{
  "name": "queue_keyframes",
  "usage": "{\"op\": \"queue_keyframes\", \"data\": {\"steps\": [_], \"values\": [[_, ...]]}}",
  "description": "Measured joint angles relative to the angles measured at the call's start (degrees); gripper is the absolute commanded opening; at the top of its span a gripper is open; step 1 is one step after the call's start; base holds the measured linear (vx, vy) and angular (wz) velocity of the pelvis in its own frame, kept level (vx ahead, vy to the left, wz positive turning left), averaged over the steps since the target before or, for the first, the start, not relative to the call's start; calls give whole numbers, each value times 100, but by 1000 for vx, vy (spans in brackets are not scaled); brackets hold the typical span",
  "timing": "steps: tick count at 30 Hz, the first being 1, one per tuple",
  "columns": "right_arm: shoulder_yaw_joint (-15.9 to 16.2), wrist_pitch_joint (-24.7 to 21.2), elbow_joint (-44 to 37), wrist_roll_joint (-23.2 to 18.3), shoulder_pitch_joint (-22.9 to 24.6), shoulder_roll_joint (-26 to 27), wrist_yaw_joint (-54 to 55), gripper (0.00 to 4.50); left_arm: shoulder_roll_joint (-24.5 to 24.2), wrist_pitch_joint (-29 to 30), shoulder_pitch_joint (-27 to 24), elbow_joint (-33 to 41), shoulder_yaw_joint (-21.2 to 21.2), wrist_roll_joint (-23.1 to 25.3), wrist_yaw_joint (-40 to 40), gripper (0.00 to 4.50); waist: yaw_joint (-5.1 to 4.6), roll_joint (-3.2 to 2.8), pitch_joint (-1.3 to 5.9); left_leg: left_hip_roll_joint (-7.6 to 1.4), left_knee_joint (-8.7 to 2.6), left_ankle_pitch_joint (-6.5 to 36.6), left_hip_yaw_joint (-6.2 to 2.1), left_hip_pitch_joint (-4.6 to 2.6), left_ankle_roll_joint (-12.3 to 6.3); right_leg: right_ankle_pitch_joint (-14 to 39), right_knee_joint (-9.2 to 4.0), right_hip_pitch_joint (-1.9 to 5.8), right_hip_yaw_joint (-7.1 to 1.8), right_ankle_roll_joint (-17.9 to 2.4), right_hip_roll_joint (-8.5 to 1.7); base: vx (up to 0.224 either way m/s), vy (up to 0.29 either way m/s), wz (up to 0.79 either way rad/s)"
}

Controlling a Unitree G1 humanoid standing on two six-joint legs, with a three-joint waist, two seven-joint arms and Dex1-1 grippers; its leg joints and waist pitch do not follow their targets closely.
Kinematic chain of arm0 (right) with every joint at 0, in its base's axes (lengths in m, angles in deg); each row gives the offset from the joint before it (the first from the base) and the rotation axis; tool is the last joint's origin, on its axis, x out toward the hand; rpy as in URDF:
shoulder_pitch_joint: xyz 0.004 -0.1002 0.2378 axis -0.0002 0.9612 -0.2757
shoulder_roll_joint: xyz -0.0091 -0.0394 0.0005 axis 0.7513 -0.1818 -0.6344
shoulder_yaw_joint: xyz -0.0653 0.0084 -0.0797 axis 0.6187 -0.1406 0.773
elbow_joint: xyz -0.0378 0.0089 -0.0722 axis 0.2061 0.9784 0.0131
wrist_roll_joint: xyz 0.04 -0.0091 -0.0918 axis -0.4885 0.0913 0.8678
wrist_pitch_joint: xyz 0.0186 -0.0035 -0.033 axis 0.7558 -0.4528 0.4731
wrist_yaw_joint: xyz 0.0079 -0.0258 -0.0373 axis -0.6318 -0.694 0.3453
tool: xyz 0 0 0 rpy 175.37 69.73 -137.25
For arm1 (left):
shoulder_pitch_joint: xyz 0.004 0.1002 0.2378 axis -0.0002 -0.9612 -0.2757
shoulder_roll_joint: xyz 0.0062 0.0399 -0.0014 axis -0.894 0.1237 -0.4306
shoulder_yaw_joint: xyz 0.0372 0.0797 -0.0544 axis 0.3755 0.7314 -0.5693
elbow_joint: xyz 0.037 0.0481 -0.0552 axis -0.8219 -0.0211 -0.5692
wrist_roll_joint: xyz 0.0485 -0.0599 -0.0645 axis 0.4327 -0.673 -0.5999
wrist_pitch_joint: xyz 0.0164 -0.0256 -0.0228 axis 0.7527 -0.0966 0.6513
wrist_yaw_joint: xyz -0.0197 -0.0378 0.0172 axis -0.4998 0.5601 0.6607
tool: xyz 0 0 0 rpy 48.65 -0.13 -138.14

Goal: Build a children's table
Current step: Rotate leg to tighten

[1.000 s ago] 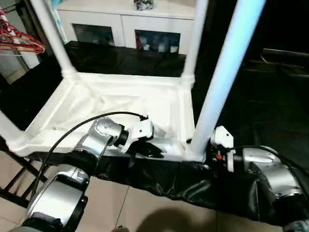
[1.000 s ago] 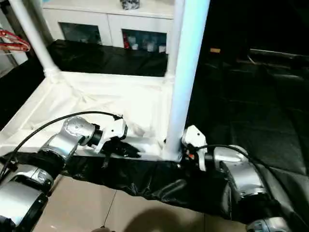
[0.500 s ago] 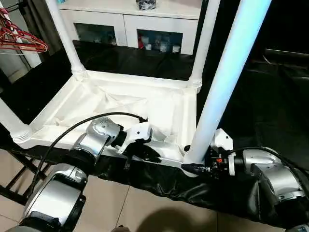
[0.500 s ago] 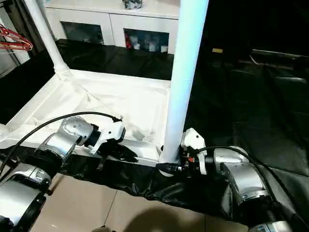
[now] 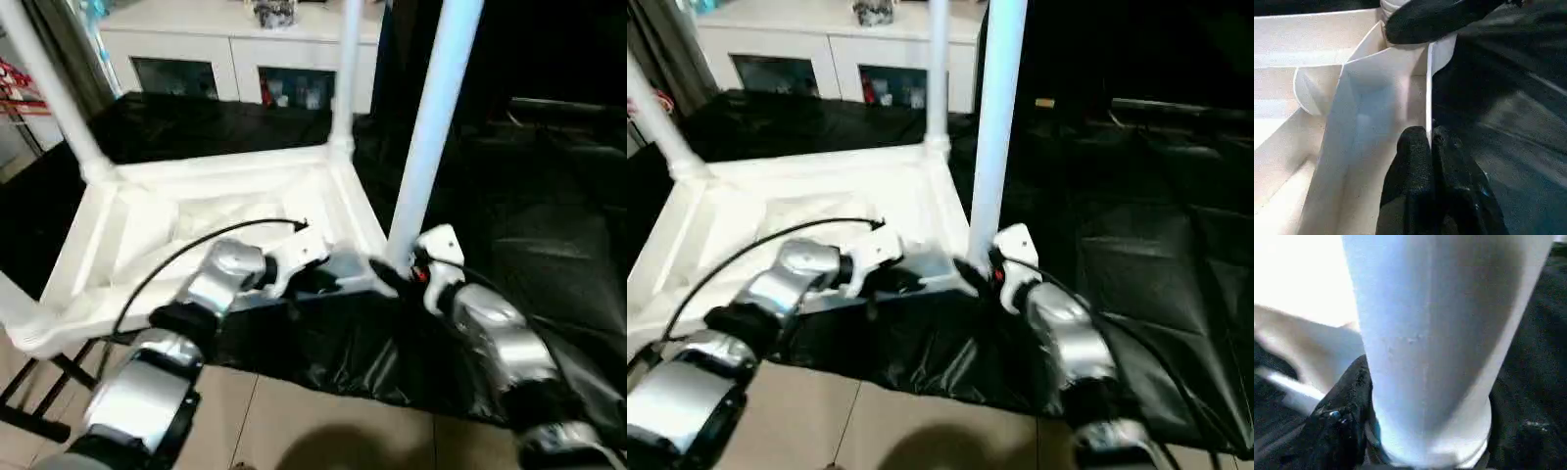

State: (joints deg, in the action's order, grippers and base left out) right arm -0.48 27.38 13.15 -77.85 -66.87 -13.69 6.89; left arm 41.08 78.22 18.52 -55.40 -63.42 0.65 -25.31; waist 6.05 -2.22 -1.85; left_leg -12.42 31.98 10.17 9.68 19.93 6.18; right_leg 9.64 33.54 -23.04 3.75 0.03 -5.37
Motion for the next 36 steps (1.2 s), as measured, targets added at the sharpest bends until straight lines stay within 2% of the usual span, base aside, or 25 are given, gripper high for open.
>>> {"op": "queue_keyframes", "data": {"steps": [4, 6, 8, 12, 17, 21, 31, 36], "values": [[-159, 268, 534, 155, -298, 211, 883, 268, 340, 153, 17, -10, -2, 92, 643, 0, -24, -33, 23, 35, -2, 0, -3, 5, -1, 1, -6, 3, -8, 2, -12, 0, 0, 0], [-204, 346, 602, 156, -323, 228, 921, 337, 375, 171, 16, 0, -27, 87, 663, 0, -19, -38, 26, 35, -3, 0, -5, 9, -1, 5, -7, 4, -9, 8, -12, 0, 0, 0], [-204, 368, 615, 159, -323, 229, 892, 340, 383, 178, 0, 32, -40, 69, 629, 0, -15, -38, 26, 35, -4, 0, -8, 13, -1, 4, -7, 4, -7, 7, -12, 0, 0, 0], [-202, 466, 635, 173, -314, 200, 678, 380, 356, 176, -71, 114, -94, 2, 534, 0, -25, -31, 26, 35, -3, 0, -7, 17, -2, -2, -11, 2, -8, -3, -12, 0, 0, 0], [-75, 652, 449, 120, -128, -150, -330, 380, 197, 32, -199, 265, -92, -131, 13, 0, -17, -34, 28, 33, -12, 4, -6, 22, -9, 10, -27, 1, -7, 15, -10, 0, 0, 0], [121, 762, 49, -77, 153, -584, -1448, 380, -9, -173, -221, 339, 26, -207, -646, 0, 51, -35, 28, 19, -10, 18, -2, 36, -34, 19, -38, -2, 3, 11, -2, 0, 0, 0], [519, 604, -642, -334, 572, -1200, -3289, 380, -463, -514, -200, 333, 150, -224, -1700, 0, 116, -36, 27, -8, 0, 18, 10, 26, -32, 15, -35, 9, 2, 6, -4, 0, 0, 0], [727, 516, -1070, -440, 768, -1542, -3972, 380, -605, -713, -130, 251, 247, -237, -2157, 0, 212, -37, 27, -16, -2, 18, 14, 22, -32, 17, -37, 7, 4, 9, -1, 0, 0, 0]]}}
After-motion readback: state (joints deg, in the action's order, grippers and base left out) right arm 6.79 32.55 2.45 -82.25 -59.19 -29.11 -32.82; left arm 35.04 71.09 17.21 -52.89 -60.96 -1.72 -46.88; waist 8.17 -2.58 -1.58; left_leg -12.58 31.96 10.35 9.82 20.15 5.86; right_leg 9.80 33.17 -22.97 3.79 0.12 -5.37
